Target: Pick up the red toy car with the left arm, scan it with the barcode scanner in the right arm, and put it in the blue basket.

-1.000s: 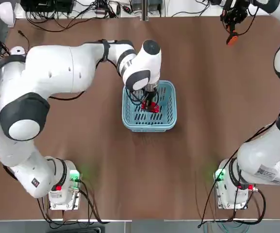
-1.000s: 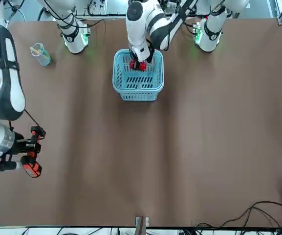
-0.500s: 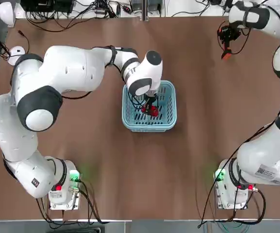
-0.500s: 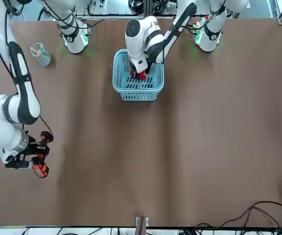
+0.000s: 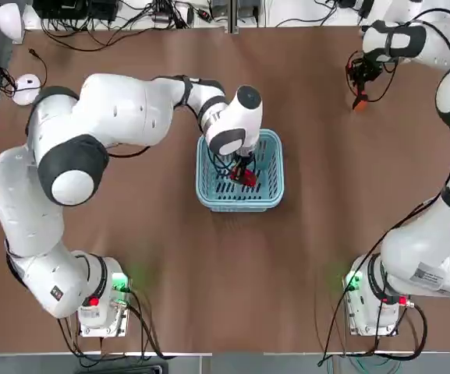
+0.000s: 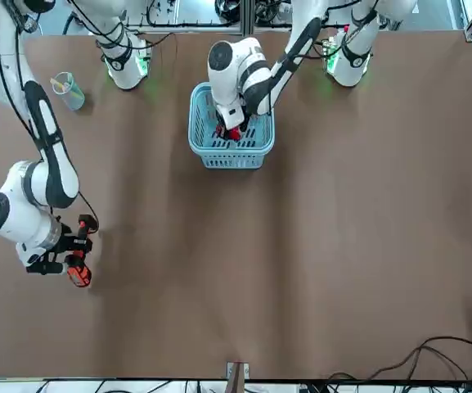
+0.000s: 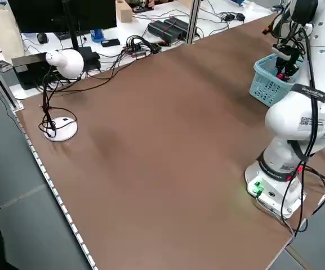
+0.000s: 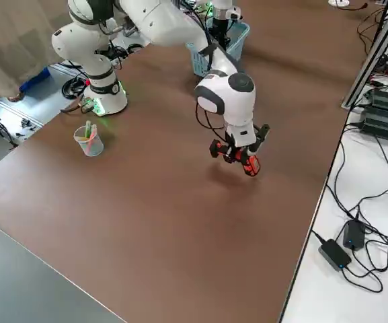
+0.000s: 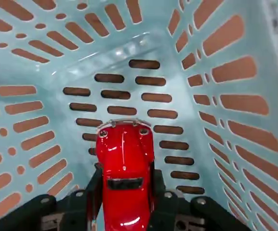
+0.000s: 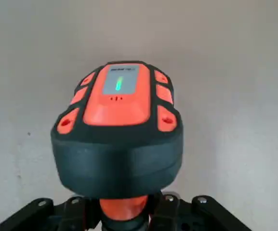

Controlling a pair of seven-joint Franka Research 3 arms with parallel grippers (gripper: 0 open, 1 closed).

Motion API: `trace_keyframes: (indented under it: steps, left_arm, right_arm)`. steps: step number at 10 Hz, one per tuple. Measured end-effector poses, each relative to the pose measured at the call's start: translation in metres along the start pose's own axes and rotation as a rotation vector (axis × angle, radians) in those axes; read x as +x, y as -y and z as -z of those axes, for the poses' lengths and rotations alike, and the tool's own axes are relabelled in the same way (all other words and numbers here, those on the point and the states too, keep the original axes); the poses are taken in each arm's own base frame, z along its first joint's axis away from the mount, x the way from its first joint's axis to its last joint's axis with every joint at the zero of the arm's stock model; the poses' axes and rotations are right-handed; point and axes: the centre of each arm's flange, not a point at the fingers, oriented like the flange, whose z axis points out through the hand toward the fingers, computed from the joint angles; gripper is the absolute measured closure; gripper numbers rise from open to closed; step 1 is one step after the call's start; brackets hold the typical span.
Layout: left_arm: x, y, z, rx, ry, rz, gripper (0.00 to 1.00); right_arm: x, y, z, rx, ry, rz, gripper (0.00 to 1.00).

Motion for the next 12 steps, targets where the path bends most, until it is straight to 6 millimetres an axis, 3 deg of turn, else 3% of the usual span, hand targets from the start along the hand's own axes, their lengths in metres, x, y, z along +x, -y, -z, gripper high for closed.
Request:
trace_keyframes:
  steps: [2, 6, 8, 10, 12]
  left_arm:
    - [-0.003, 0.001, -0.007, 0.008, -0.004, -0.007, 0.56]
    - [-0.010, -0.001, -0.022, 0.011, -0.014, -0.031, 0.56]
    - [-0.010, -0.001, -0.029, 0.009, -0.027, -0.041, 0.56]
    - [-0.010, -0.001, -0.032, 0.005, -0.036, -0.047, 0.56]
    - [-0.010, -0.002, -0.031, 0.004, -0.036, -0.047, 0.56]
  right_arm:
    - [-0.002, -0.006, -0.021, -0.002, 0.008, -0.014, 0.67]
    - [-0.002, -0.008, -0.022, -0.003, 0.007, -0.017, 0.65]
    - [0.001, -0.008, -0.018, -0.004, -0.002, -0.018, 0.55]
    - [0.006, -0.012, -0.010, -0.008, -0.019, -0.022, 0.25]
    - [0.015, -0.012, 0.011, -0.013, -0.057, -0.022, 0.00]
